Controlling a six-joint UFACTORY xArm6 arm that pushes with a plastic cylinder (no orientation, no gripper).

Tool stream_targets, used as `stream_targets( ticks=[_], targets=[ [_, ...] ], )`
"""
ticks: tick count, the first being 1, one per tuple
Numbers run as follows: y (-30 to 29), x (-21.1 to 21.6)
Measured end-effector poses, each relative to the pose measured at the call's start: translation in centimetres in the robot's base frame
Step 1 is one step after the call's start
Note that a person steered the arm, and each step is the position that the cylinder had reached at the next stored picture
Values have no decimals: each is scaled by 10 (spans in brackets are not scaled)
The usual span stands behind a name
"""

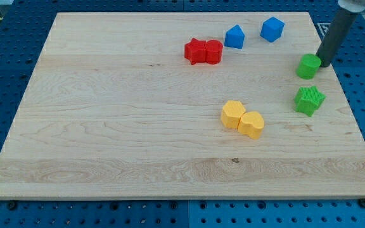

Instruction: Push the cube into the triangle

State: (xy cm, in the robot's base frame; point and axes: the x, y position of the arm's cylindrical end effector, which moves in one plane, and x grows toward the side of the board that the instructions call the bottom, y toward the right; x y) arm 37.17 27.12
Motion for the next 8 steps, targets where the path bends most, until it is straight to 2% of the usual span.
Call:
stream_targets(
  ticks=[1,2,3,5,6,7,8],
  targets=[
    [-17,23],
    [-31,3],
    [-31,-42],
    [-62,-61],
    [-61,-62],
    [-54,-82],
    [-30,-82]
  ],
)
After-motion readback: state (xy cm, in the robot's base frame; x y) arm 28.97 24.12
